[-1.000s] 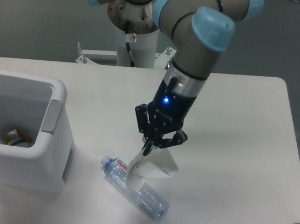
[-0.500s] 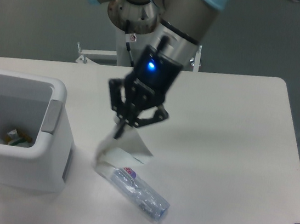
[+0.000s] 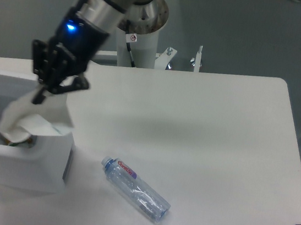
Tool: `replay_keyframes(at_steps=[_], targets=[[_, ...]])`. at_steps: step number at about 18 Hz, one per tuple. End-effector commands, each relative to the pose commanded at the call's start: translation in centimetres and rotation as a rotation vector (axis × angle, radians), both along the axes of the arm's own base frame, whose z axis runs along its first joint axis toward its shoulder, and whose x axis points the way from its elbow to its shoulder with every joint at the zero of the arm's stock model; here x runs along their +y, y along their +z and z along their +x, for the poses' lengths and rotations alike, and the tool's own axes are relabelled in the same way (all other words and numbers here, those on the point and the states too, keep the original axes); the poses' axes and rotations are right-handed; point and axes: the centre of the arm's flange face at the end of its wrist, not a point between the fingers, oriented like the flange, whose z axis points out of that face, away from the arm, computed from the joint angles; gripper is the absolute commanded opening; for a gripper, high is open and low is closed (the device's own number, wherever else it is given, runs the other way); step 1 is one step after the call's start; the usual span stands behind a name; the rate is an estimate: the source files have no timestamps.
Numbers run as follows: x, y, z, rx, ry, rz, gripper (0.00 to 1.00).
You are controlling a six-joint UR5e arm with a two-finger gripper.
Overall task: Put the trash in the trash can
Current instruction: 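Carry the paper over the white bin and open the gripper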
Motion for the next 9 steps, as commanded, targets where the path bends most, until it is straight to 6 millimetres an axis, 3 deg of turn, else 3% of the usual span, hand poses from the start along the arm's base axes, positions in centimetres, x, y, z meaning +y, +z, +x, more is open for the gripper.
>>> replay_keyframes(at_steps=[2,9], targets=[[-0.1,-0.9,0.5,-0.009,-0.006,-0.014,1.00],[0.7,-0.5,-0.4,-0.017,0.010,-0.015,1.00]])
